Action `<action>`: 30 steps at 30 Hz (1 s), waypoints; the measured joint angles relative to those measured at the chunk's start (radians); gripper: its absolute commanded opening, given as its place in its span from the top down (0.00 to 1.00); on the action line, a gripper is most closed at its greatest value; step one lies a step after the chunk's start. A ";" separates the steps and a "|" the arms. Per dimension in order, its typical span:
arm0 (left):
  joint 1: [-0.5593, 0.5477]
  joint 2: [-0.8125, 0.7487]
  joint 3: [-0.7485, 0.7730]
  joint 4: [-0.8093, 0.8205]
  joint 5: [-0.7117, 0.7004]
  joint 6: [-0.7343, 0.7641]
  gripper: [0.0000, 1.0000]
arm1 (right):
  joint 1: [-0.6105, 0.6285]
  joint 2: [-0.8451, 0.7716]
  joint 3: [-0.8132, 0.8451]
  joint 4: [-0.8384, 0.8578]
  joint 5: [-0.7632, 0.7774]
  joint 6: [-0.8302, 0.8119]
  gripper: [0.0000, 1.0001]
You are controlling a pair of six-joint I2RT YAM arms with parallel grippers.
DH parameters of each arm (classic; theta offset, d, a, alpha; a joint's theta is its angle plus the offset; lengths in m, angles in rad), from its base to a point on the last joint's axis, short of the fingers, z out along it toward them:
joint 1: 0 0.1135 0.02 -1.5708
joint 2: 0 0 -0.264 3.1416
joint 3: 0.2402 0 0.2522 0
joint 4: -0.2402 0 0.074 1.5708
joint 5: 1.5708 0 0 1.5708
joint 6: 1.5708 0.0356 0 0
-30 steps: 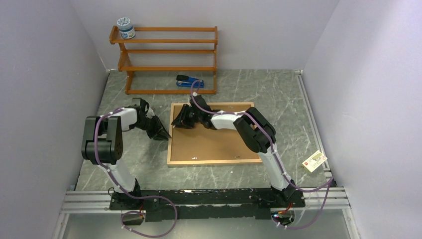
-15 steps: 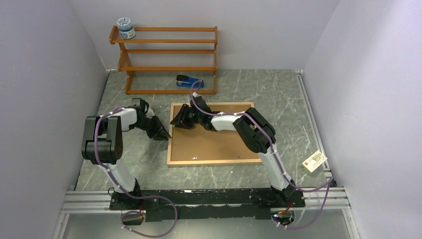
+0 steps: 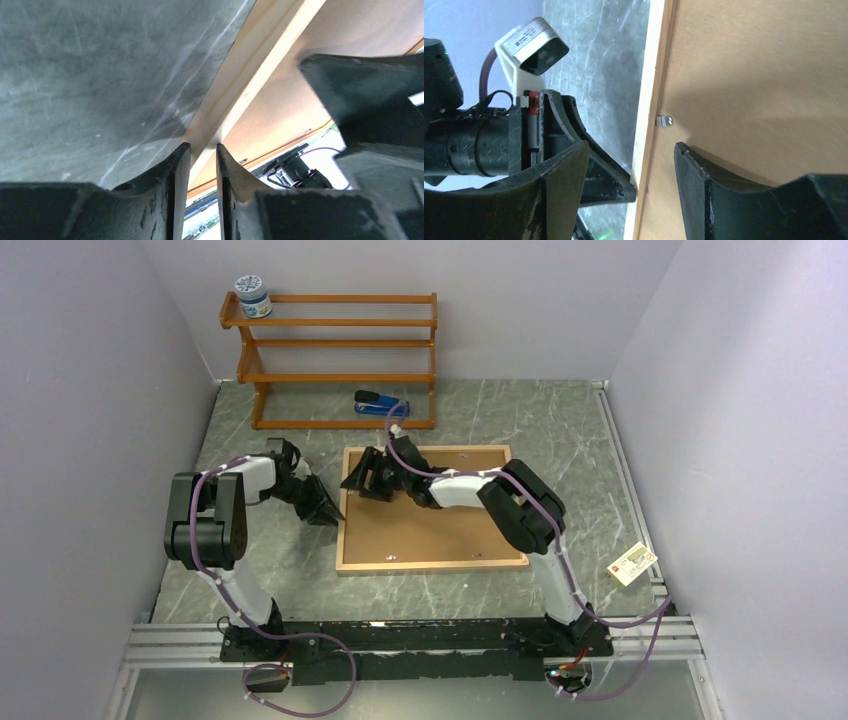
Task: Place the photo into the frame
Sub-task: Install the photo frame at the center of the board.
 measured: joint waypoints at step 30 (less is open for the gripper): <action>-0.011 0.210 0.344 0.043 -0.100 0.069 0.44 | -0.143 -0.082 -0.021 -0.174 0.187 -0.237 0.42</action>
